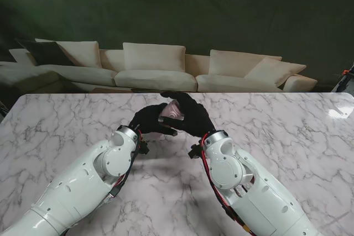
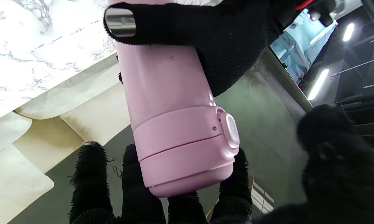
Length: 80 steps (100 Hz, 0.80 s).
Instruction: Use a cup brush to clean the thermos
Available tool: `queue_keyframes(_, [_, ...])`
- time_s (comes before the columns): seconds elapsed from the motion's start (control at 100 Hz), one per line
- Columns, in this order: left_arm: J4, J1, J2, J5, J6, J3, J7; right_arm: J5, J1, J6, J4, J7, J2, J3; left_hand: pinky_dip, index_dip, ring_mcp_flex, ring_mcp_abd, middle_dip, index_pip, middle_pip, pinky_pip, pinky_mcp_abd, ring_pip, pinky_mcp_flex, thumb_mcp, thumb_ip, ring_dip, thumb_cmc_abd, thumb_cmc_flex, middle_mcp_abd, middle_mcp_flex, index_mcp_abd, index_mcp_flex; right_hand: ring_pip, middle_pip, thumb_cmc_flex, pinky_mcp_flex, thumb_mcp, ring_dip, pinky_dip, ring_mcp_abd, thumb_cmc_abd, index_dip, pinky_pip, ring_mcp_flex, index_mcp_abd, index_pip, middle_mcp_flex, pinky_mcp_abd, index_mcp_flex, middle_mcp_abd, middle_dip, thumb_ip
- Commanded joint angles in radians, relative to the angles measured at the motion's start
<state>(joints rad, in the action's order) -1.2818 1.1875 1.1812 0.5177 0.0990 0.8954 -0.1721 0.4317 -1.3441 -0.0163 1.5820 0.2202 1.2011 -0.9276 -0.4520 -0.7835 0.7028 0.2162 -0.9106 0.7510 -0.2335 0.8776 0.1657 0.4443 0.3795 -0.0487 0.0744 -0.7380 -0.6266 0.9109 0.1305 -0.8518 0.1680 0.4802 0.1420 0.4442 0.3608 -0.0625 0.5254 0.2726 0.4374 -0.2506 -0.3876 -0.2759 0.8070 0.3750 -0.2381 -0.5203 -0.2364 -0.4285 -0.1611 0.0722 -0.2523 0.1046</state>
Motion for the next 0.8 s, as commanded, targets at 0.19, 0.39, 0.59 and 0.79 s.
queue_keyframes(0.19, [0.003,-0.019,-0.003,0.002,-0.007,-0.005,0.023,-0.050,-0.022,0.013,0.026,0.014,0.011,-0.011,-0.085,0.013,0.118,0.033,0.001,0.022,-0.040,0.307,-0.023,0.154,0.138,0.361,-0.008,-0.046,0.325,0.347,-0.046,-0.086,-0.082,0.076,-0.079,-0.090,-0.075,0.064,-0.013,-0.098,-0.198,0.046,-0.016,0.086,-0.079,-0.015,-0.117,-0.018,-0.016,-0.125,0.039,-0.203,0.041,-0.012])
queue_keyframes(0.39, [-0.001,-0.017,-0.005,0.003,-0.009,-0.005,0.031,-0.031,-0.021,0.027,0.025,0.036,0.012,-0.021,-0.084,0.016,0.117,0.032,0.003,0.026,-0.044,0.307,-0.023,0.154,0.138,0.363,-0.010,-0.045,0.327,0.346,-0.049,-0.085,-0.087,0.079,-0.082,-0.119,-0.116,0.084,-0.006,-0.096,-0.287,0.103,0.005,0.152,-0.023,-0.053,-0.053,0.022,0.046,-0.050,0.069,-0.133,0.051,-0.011])
queue_keyframes(0.59, [0.003,-0.017,-0.006,0.005,0.002,-0.004,0.031,-0.009,-0.028,0.036,0.052,0.027,0.002,-0.057,-0.082,0.019,0.118,0.029,0.004,0.030,-0.047,0.306,-0.027,0.154,0.138,0.365,-0.010,-0.046,0.326,0.345,-0.054,-0.087,-0.093,0.082,-0.071,-0.089,-0.109,0.050,-0.025,-0.065,-0.168,0.116,0.031,0.044,-0.038,-0.047,0.092,0.047,0.056,0.008,0.074,-0.021,0.044,-0.019])
queue_keyframes(0.79, [0.007,-0.016,-0.007,0.007,0.015,-0.001,0.028,0.051,-0.053,0.049,0.078,0.027,-0.012,-0.121,-0.081,0.019,0.120,0.029,0.004,0.040,-0.052,0.307,-0.028,0.155,0.140,0.369,-0.011,-0.046,0.327,0.348,-0.061,-0.090,-0.103,0.092,-0.036,-0.036,-0.096,-0.004,-0.033,-0.048,-0.112,0.109,0.040,0.015,0.015,-0.014,0.130,0.022,0.056,0.059,0.070,0.002,0.021,-0.022])
